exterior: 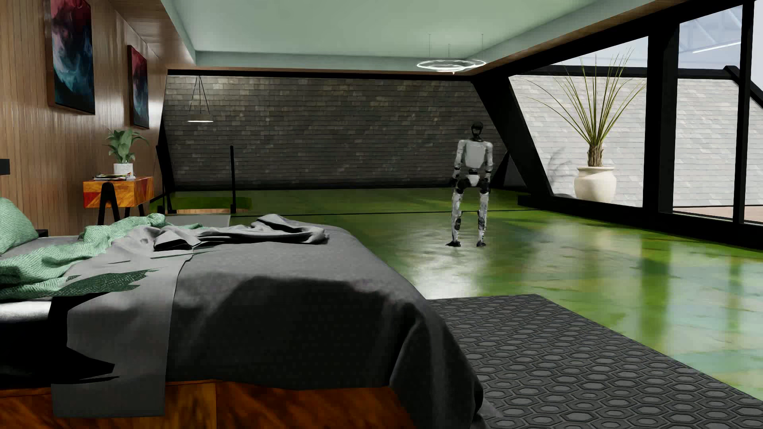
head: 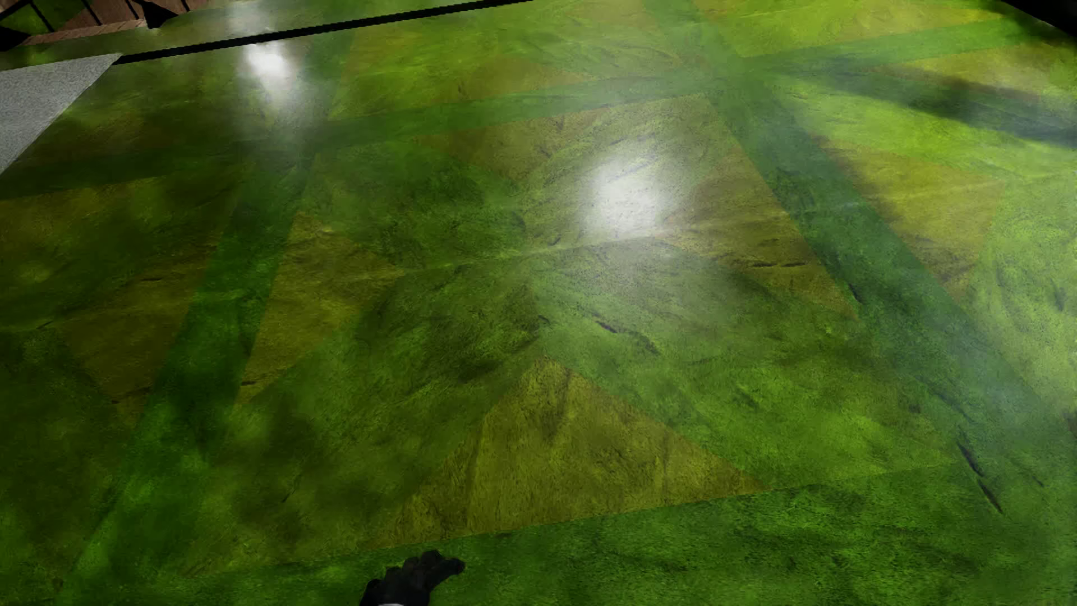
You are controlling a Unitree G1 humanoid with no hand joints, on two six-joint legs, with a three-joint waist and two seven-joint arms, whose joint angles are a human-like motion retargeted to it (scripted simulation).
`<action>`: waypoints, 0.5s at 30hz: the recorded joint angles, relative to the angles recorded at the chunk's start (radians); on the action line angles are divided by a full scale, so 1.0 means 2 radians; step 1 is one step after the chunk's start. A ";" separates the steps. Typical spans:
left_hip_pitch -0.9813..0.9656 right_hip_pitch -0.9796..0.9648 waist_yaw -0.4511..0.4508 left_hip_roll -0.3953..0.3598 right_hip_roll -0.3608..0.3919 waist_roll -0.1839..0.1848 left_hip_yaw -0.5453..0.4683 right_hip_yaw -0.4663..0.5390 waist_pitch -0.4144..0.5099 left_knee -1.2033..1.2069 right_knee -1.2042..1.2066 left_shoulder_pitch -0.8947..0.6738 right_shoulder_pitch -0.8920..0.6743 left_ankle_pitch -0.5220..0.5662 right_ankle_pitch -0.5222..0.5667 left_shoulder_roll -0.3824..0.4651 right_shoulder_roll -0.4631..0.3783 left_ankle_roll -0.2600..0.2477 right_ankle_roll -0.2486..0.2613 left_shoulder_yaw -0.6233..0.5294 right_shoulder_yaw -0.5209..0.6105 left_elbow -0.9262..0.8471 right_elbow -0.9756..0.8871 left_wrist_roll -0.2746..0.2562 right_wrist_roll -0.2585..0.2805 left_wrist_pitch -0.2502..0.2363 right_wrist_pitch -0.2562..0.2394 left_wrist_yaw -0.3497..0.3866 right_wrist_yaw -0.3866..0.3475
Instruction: Go to the bed
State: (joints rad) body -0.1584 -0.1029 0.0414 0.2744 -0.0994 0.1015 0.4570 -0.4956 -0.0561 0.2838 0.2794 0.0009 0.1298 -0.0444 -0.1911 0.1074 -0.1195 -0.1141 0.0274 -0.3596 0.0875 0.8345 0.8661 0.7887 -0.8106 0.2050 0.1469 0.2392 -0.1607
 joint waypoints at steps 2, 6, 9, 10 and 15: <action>0.010 0.016 0.004 -0.018 -0.012 -0.005 -0.020 -0.022 -0.001 -0.020 -0.004 0.006 0.000 0.005 0.002 -0.003 -0.001 0.001 0.008 0.004 -0.003 0.005 0.005 -0.001 0.001 -0.002 0.009 0.001 0.002; 0.009 0.045 0.012 -0.045 -0.033 -0.017 -0.059 -0.064 -0.003 -0.021 -0.012 0.013 -0.004 -0.001 0.006 -0.005 0.002 0.010 0.024 0.020 0.002 0.028 -0.006 -0.001 0.004 0.003 0.004 0.005 0.004; 0.006 0.063 0.016 -0.065 -0.048 -0.026 -0.090 -0.097 -0.005 -0.020 -0.013 0.017 -0.012 -0.005 0.007 -0.006 0.004 0.017 0.036 0.034 0.011 0.043 -0.012 0.003 0.006 0.007 0.002 0.003 0.004; 0.005 0.068 0.016 -0.073 -0.053 -0.029 -0.099 -0.108 -0.006 -0.021 -0.013 0.018 -0.015 -0.006 0.007 -0.007 0.004 0.020 0.040 0.038 0.014 0.047 -0.015 0.004 0.008 0.005 0.002 0.003 0.005; -0.003 0.089 0.021 -0.107 -0.078 -0.041 -0.140 -0.156 -0.010 -0.019 -0.014 0.028 -0.034 -0.011 0.011 -0.011 0.002 0.032 0.059 0.058 0.037 0.043 -0.011 0.006 0.003 0.002 -0.002 0.006 0.011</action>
State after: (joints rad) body -0.1646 0.0756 0.0837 0.0613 -0.2554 0.0198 0.1762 -0.8075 -0.0754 0.2460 0.2513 0.0571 0.0615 -0.0659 -0.1687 0.0847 -0.1146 -0.0495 0.1445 -0.2444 0.1617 0.9210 0.8449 0.8015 -0.8055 0.2083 0.1421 0.2505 -0.1386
